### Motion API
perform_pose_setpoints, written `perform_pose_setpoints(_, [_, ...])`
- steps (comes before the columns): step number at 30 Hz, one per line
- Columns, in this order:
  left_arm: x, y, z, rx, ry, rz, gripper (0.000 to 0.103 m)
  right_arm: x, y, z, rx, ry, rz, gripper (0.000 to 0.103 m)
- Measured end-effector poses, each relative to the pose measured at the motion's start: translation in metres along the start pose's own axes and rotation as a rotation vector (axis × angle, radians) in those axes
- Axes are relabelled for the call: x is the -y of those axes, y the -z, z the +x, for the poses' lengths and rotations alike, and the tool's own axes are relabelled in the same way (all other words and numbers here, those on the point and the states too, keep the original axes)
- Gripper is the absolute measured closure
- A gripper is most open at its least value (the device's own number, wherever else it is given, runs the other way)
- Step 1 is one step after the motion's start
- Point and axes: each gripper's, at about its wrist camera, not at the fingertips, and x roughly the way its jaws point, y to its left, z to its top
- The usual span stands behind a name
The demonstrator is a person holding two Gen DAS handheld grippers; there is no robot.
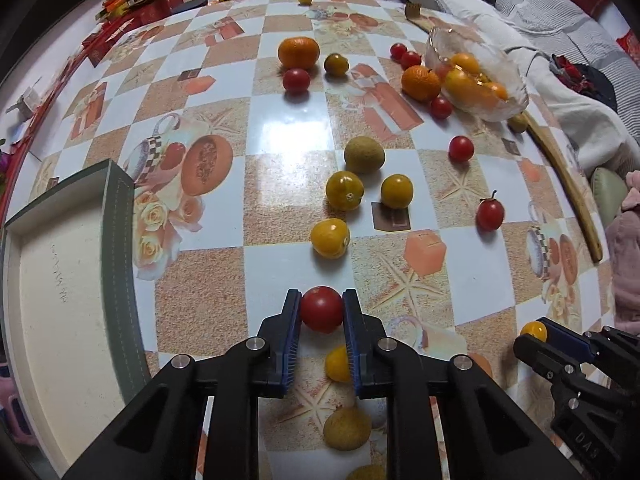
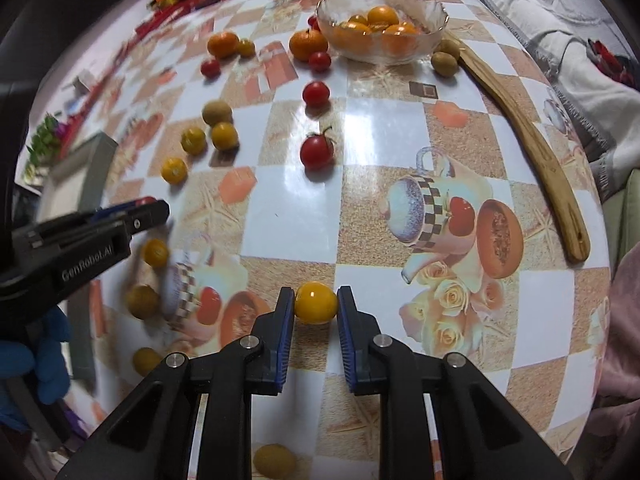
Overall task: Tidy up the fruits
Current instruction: 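Carry both tomatoes to the white tray and open both tools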
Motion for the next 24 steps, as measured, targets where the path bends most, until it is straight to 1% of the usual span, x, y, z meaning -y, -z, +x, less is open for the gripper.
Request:
perform_pose_setpoints(4, [-0.008,0.006,-0.016,0.014,0.010,-0.014,0.081,-0.001,-0.003,-0.010,0.007,-0.030,0.015,0.080])
perform_pose_setpoints(9, [-0.025,0.011,-0.035,0.033,0.001,-0.030,0.081,-0.018,-0.011,-0.019,0.024,-0.056,-0.003,0.080])
perform_pose_setpoints(17, [-0.076,0.029,-0.061,0.049,-0.048,-0.100,0.081,-0.064,-0.021,-0.028,0.037,-0.101,-0.080,0.080])
perform_pose_setpoints(24, [-0.128,0.055,-0.073,0.045,-0.115,-0.185,0.081,-0.124,-0.028,-0.024,0.024,-0.158,-0.185,0.080])
